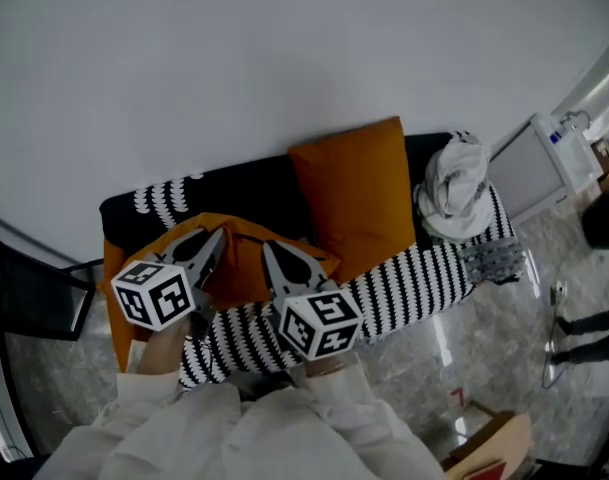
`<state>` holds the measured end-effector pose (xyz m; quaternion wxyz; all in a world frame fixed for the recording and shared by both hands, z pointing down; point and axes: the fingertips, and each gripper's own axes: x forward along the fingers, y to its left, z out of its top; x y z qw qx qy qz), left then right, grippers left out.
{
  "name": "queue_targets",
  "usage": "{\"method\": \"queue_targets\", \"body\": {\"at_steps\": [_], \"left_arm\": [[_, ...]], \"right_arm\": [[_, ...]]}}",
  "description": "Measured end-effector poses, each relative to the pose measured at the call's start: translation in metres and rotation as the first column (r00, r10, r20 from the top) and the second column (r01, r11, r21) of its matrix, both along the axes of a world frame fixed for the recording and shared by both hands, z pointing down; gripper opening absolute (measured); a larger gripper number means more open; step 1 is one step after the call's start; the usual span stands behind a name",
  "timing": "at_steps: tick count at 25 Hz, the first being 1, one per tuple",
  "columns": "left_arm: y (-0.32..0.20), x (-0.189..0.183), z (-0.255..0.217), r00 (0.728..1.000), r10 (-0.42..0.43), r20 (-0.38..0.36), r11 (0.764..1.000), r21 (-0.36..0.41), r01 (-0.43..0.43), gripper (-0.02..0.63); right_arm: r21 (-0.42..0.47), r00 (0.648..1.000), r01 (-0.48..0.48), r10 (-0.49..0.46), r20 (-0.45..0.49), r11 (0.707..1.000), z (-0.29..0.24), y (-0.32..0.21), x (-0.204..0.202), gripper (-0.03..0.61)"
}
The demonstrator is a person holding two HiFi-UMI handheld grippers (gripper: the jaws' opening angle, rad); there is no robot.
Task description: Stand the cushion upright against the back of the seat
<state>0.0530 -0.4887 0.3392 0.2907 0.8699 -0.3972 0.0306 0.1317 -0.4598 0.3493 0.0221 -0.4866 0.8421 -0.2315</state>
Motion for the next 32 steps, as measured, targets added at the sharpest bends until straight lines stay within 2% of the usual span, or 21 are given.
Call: {"method": "queue_targets", "body": {"at_steps": [14, 32], "left_arm": [[-0.072, -0.007, 0.022, 0.996, 0.044, -0.080, 0.997, -0.052, -0.048, 0.035], [-0.173, -0.044, 0.062, 0.992, -0.015, -0.125, 0.993, -0.117, 0.001, 0.035]], "right_arm": [[0.001, 1.000, 0.029, -0.029, -0.011, 1.000, 0.005, -0.071, -0.034, 0.012], [-0.056, 0.995, 0.074, -0.077, -0.055, 0.996, 0.034, -0.166, -0.067, 0.012]]}}
